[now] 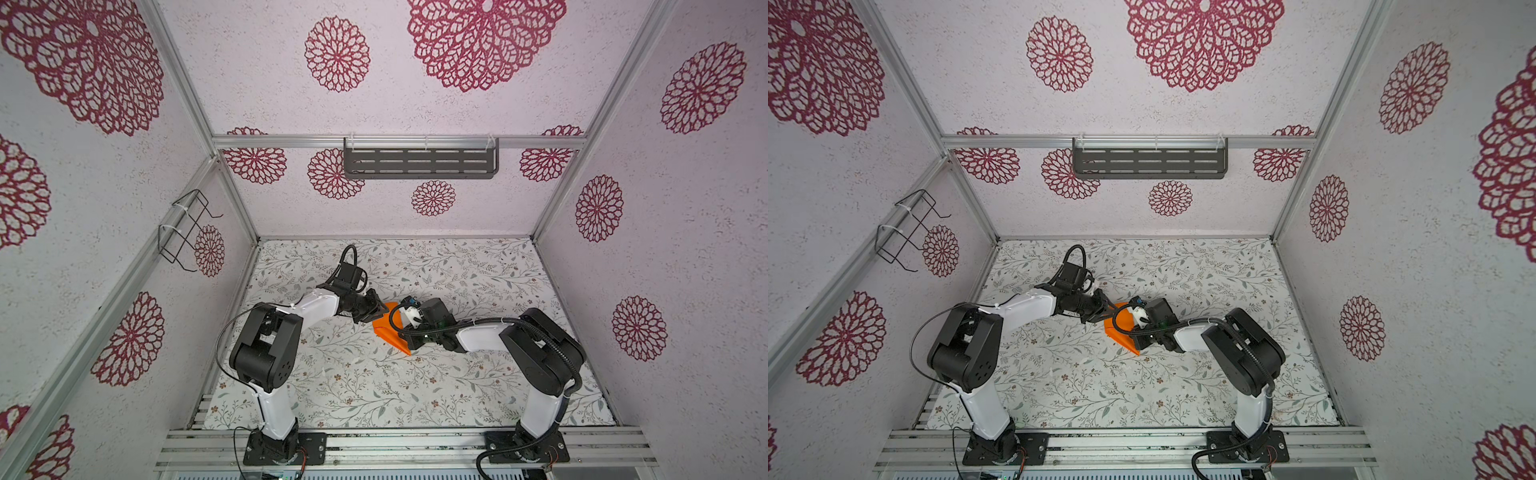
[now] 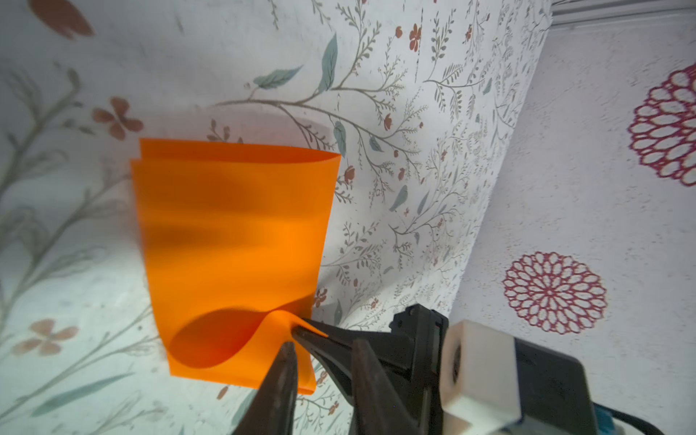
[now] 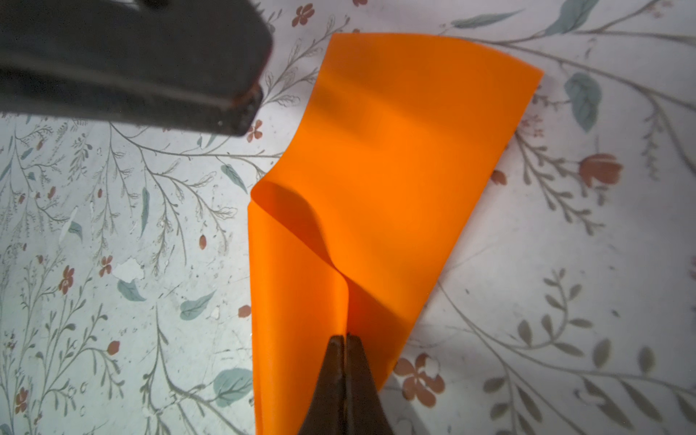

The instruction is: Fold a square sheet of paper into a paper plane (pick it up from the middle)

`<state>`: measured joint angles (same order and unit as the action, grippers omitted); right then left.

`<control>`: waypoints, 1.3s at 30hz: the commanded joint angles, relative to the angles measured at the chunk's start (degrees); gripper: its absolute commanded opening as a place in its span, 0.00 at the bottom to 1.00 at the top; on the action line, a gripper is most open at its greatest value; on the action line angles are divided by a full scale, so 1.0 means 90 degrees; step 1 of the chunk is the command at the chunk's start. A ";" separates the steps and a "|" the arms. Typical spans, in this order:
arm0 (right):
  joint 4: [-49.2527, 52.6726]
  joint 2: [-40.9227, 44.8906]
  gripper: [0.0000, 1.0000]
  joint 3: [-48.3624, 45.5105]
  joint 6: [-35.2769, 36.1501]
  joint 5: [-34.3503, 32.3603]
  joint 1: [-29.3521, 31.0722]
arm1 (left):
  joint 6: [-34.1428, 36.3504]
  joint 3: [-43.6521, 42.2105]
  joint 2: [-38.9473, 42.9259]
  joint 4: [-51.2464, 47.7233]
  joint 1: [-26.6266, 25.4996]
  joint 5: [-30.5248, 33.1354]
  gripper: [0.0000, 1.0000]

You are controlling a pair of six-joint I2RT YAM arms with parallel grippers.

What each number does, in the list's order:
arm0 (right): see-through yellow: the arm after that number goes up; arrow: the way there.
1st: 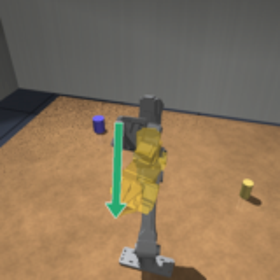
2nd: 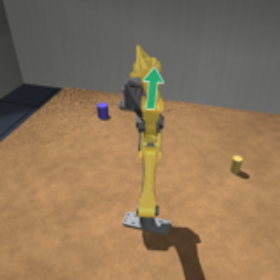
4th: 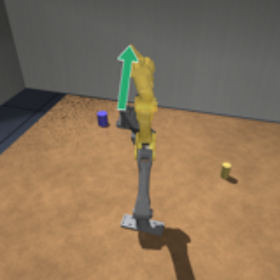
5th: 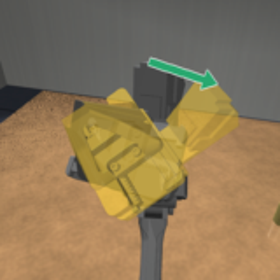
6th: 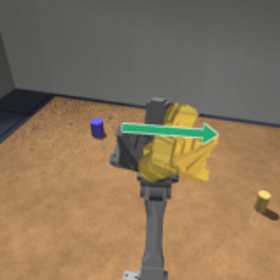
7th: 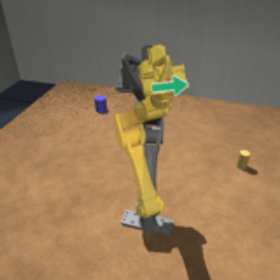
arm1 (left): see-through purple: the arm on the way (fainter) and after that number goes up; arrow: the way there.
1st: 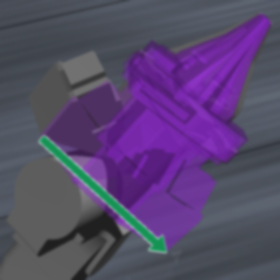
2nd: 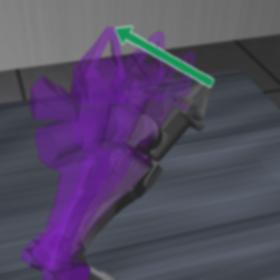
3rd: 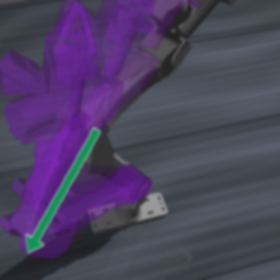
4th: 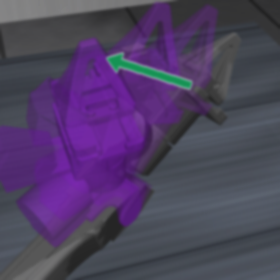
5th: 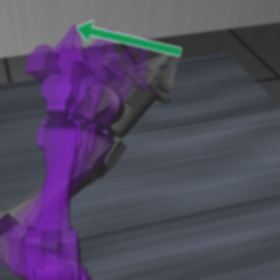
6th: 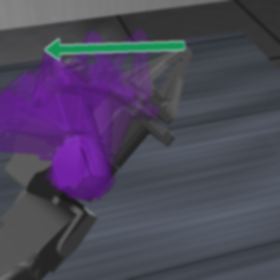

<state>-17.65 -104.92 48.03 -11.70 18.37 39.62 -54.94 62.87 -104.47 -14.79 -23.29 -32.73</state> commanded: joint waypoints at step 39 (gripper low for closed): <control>0.0507 -0.0343 0.04 0.0367 -0.0164 0.0383 -0.0105 | -0.0439 -0.0355 -0.0514 -0.0179 -0.0460 0.0031 0.08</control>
<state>-15.66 -106.91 50.83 -12.25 22.33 38.87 -59.18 59.13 -109.34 -14.98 -27.22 -33.67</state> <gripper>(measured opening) 0.054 0.084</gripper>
